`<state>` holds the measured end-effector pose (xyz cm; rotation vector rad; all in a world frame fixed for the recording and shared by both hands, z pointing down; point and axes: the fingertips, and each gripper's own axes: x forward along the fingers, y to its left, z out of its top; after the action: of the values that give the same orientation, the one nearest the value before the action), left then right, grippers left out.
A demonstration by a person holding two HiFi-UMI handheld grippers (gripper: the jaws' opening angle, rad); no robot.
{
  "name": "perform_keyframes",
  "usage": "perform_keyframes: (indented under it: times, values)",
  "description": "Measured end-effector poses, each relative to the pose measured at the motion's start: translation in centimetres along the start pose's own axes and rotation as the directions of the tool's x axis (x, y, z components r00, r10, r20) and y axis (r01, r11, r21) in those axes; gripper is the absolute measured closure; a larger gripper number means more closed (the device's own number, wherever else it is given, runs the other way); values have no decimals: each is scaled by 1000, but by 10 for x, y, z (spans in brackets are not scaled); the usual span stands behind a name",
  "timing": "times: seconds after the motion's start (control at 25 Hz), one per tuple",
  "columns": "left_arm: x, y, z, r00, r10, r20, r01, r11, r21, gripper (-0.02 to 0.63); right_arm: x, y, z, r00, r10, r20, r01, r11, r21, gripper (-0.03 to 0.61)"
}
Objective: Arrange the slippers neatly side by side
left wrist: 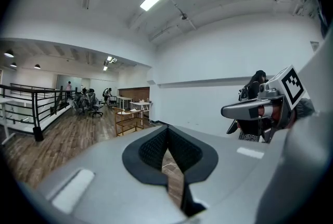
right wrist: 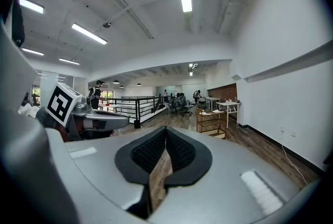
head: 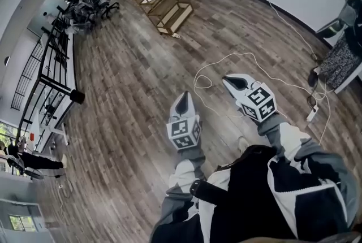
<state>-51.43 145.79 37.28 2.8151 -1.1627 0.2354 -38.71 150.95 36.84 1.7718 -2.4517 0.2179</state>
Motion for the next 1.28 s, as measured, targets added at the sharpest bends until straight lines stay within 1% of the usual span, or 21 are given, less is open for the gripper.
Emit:
perform_keyframes:
  times: [0.12, 0.32, 0.48, 0.68, 0.84, 0.96, 1.04, 1.16, 1.28]
  values:
    - [36, 7, 5, 1000, 18, -8, -18, 1000, -5, 609, 25, -30, 6, 1000, 26, 5, -26, 1000, 2, 568]
    - [94, 22, 23, 999, 54, -4, -54, 998, 11, 609, 67, -77, 22, 997, 67, 35, -67, 998, 2, 568]
    - [128, 31, 38, 997, 75, 11, -75, 997, 27, 609, 92, -105, 32, 995, 84, 50, -85, 996, 9, 568]
    - [167, 49, 35, 997, 78, -3, -78, 997, 11, 609, 125, -134, 31, 996, 82, 43, -83, 996, 21, 568]
    - [210, 63, 33, 1000, 31, 2, -31, 999, -31, 608, 160, -156, 25, 997, 71, 27, -71, 997, 27, 568]
    - [247, 81, 33, 1000, -10, 7, 10, 999, -42, 609, 197, -170, 21, 999, 53, 8, -53, 998, 20, 568]
    - [274, 102, 33, 999, -34, 1, 34, 997, -71, 607, 223, -184, 23, 1000, 25, 2, -25, 1000, 15, 568]
    - [321, 136, 39, 998, -56, -10, 56, 997, -56, 609, 268, -214, 36, 1000, -25, -4, 25, 1000, 15, 568]
    - [361, 168, 49, 994, -109, -14, 108, 992, -64, 608, 316, -237, 50, 998, -64, -6, 64, 998, 24, 568]
